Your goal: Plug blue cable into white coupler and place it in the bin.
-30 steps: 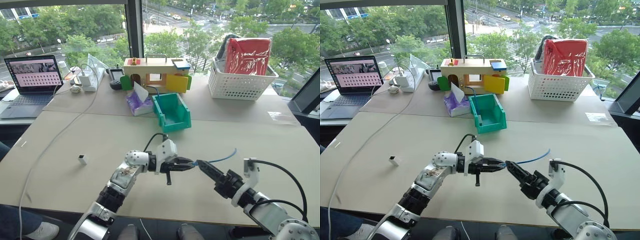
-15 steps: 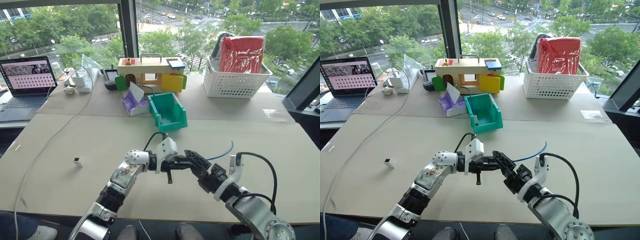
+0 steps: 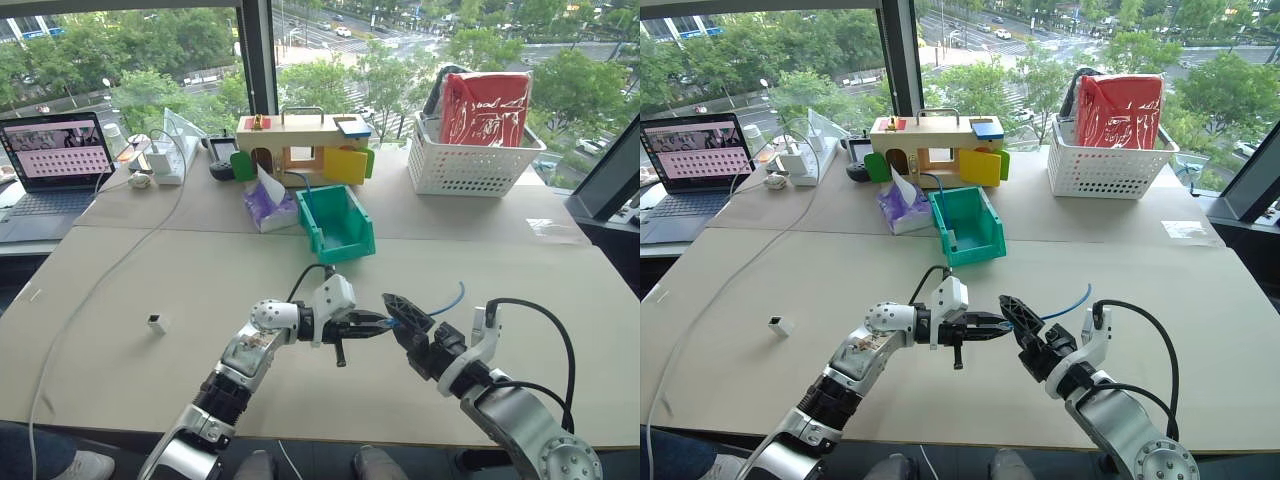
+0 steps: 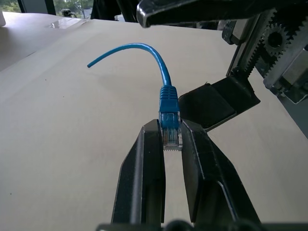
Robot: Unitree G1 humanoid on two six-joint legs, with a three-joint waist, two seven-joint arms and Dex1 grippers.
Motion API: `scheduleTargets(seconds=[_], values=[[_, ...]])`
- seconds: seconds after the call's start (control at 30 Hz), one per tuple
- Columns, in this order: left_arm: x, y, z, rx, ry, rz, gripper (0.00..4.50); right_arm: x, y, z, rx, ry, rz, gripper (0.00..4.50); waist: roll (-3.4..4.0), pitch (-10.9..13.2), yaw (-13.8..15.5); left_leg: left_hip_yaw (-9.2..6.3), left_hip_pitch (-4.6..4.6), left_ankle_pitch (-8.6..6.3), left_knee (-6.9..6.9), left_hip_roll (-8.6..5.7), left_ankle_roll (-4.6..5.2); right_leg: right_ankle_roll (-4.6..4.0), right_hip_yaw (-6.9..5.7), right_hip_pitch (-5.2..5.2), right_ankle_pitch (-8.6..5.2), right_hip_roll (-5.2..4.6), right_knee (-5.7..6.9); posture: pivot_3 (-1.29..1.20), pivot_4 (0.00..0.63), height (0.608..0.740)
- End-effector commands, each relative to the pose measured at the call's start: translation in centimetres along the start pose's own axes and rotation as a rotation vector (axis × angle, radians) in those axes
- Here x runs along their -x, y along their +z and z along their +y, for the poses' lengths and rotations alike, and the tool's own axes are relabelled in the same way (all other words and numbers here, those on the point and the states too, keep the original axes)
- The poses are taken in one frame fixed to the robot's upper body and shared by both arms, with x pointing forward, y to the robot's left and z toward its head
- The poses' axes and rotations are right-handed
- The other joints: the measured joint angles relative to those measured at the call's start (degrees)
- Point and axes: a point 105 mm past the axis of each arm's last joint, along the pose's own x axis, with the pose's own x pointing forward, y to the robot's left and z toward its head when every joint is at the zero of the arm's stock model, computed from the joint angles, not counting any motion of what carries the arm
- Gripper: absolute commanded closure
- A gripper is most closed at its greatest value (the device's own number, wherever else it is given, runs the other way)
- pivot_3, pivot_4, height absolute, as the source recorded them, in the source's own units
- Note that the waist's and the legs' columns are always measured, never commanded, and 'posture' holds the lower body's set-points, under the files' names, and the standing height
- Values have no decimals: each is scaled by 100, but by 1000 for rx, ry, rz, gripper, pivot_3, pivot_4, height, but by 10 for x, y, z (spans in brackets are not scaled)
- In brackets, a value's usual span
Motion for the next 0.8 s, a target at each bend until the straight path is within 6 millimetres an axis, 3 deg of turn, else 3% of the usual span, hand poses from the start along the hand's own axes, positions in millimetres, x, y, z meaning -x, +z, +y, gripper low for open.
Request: scheduleTargets(seconds=[0.03,0.33,0.43,0.5,0.53,0.8], values=[[-3,11,-2,-21,-17,-41,4415,4,2,14,20,53,-23,1020,0,0,7,0,-2,0,0,0,0,0,0,0,0,0,-2,0,150,740],[-3,11,-3,-15,-19,-45,4415,6,3,15,40,54,-32,4294,0,0,9,-1,-5,0,0,0,0,0,0,0,0,0,-4,0,150,740],[-3,11,-2,0,-12,-50,4415,7,4,15,42,52,-39,4433,0,0,12,0,-6,0,0,0,0,0,0,0,0,0,-4,0,150,740],[-3,11,-4,18,-23,-60,3393,7,5,14,44,49,-45,4500,0,0,17,0,-6,0,0,0,0,0,0,0,0,0,-5,0,150,740],[-3,12,-5,27,-29,-65,3226,7,6,14,44,49,-48,4500,0,0,16,-1,-6,0,0,0,0,0,0,0,0,0,-6,0,150,740],[-1,13,2,9,17,-61,294,7,10,11,55,40,-63,4500,0,0,29,-2,-8,0,0,-1,1,-1,-1,-1,1,0,-8,0,150,740]])
